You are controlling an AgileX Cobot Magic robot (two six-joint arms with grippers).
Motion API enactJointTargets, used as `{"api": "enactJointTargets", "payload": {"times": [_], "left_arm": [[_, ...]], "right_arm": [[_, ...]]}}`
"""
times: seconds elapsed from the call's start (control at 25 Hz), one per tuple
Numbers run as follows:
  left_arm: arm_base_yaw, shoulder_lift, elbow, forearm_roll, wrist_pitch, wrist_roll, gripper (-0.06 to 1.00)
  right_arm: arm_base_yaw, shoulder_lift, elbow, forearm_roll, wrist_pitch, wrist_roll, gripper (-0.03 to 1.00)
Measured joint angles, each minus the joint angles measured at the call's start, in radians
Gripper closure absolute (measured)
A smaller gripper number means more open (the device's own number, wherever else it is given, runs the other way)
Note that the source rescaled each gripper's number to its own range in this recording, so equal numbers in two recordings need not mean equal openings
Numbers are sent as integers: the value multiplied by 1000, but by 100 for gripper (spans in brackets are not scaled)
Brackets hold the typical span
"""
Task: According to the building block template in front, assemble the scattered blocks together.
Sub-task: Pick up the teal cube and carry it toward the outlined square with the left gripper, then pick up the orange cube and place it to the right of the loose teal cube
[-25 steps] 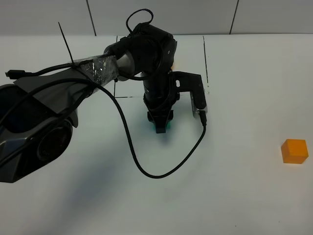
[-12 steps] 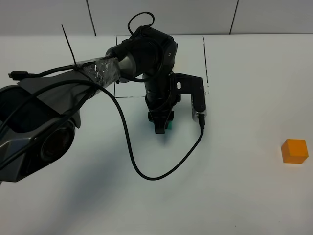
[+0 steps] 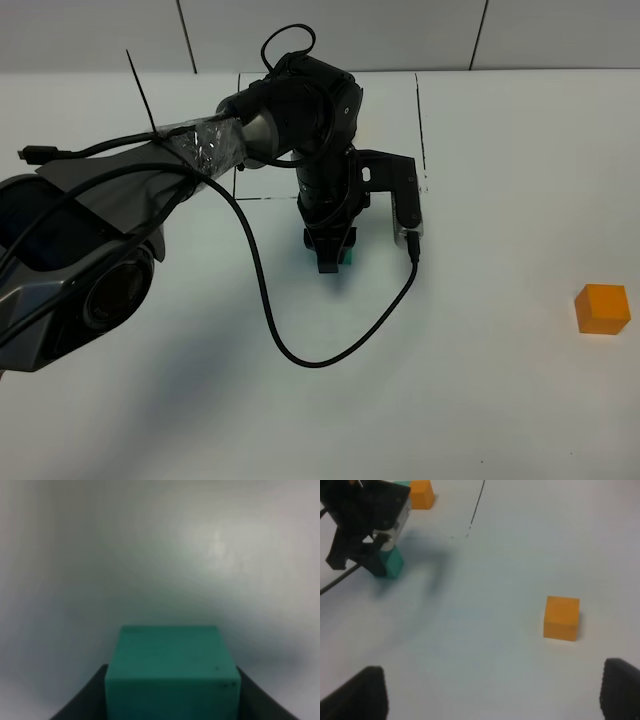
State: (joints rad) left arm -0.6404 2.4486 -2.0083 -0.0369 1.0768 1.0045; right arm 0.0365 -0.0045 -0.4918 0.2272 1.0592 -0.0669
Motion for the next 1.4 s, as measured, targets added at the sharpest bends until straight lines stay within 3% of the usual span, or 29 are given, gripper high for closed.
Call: {"api": "enactJointTargets", "payload": {"times": [0.08,0.16,0.36,0.48,0.56,0.8,1.08,1.4], "left_arm": [[0,0,0,0,0,0,93],[0,2,0,-11,-2,0,84],[-1,8,3,-27,-1,0,27],[-1,-13,3,-26,-1,-25,3],[-1,-36,3,-26,-1,-62,-3],[40,-110,3,-15,43,-233,-6],[239,-167,4,-12,74,-472,-5],[446,-327,95,-17,74,-617,-3]], "right_arm": [[0,0,0,0,0,1,24],[0,0,0,0,0,1,24],[0,0,0,0,0,1,24],[0,0,0,0,0,2,24],[0,0,0,0,0,2,24],[0,0,0,0,0,2,24],[0,0,0,0,0,2,24],[0,0,0,0,0,2,24]]}}
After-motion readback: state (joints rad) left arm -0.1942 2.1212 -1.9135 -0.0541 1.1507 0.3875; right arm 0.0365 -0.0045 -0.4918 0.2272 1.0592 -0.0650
